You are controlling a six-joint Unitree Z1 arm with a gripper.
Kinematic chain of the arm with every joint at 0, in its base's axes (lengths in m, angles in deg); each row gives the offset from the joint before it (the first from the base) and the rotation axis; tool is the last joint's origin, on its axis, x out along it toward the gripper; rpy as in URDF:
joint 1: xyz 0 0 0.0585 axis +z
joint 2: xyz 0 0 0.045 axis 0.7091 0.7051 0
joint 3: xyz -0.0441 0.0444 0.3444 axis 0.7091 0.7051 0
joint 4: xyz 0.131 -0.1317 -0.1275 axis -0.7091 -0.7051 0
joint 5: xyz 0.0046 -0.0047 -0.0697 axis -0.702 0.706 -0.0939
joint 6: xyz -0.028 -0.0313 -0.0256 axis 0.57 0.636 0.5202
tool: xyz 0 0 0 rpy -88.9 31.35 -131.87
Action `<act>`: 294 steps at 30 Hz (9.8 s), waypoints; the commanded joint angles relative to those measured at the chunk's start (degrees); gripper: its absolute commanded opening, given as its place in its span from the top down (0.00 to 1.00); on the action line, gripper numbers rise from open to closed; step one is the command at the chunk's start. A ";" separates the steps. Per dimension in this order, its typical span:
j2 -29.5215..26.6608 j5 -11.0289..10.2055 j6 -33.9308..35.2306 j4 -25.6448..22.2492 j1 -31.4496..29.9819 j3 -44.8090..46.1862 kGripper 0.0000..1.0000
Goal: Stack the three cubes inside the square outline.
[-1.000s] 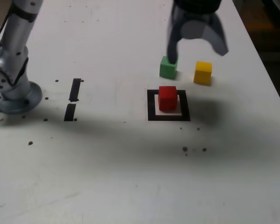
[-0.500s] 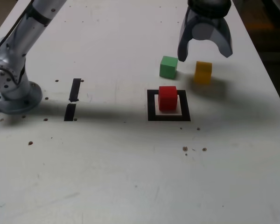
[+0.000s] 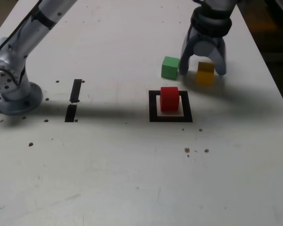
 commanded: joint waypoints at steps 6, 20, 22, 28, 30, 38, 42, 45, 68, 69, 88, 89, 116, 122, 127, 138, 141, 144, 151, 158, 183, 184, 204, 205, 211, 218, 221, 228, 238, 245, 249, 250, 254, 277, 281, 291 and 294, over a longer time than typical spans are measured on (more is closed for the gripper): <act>-0.02 -0.06 0.15 2.77 -0.12 1.65 0.45; -1.45 -0.54 1.02 1.63 -0.92 0.55 0.73; -2.85 -1.24 1.66 0.06 -1.62 -0.42 0.75; -11.57 -2.87 5.78 -6.87 -5.29 -1.21 0.76; -14.91 -2.75 8.33 -8.49 -6.96 0.22 0.76; -19.27 1.01 19.10 -8.67 -12.36 8.82 0.76; -19.16 1.47 21.76 -8.05 -13.64 11.01 0.76; -19.66 1.47 23.52 -7.53 -14.10 13.11 0.76; -17.93 4.50 23.65 3.12 -14.17 22.06 0.76; -17.81 4.60 23.43 3.44 -14.05 22.24 0.76; -17.00 4.91 21.84 6.52 -12.29 24.43 0.68; -16.97 4.95 21.78 6.67 -12.23 24.55 0.68; -19.65 5.47 21.75 5.04 -11.75 24.20 0.00; -24.12 2.41 22.25 -1.78 -11.12 19.89 0.00; -25.91 -0.61 15.83 -3.20 -6.57 18.18 0.00; -21.75 -4.22 -3.74 5.85 5.99 24.88 0.01; -19.82 -3.48 -5.17 8.81 6.56 26.16 0.01; -17.83 -2.32 -5.40 11.33 6.62 27.40 0.02; -16.11 -1.00 -5.39 13.85 5.95 28.63 0.07; -15.33 -1.83 -5.28 14.48 5.10 28.53 0.26; -19.16 -2.40 -2.14 10.16 4.44 25.49 0.81; -20.12 -2.72 -1.49 7.98 4.28 23.98 0.81; -26.12 2.72 22.56 -9.94 -13.07 12.75 0.81; -25.82 2.55 23.23 -9.74 -13.85 12.75 0.81; -24.10 2.58 24.56 -8.71 -15.44 12.87 0.81; -22.42 2.59 24.52 -7.35 -15.44 13.09 0.81; -21.54 2.20 24.39 -6.55 -15.44 13.23 0.81; -20.62 1.67 23.96 -4.96 -14.57 14.57 0.81; -20.38 1.70 23.64 -2.62 -13.91 16.32 0.78; -20.39 1.16 23.64 -1.83 -13.50 16.60 0.76; -20.44 0.78 23.54 -1.79 -13.09 17.09 0.73; -20.45 0.70 23.51 -1.75 -13.04 17.16 0.73; -20.46 0.74 23.46 -1.35 -12.98 17.16 0.69; -22.42 1.02 23.04 -0.26 -12.90 17.79 0.01; -25.35 0.29 23.46 -1.83 -12.94 17.00 0.00; -44.00 -1.62 19.54 -8.51 -11.68 22.14 0.00; -47.85 -2.39 16.31 -7.86 -9.43 29.55 0.01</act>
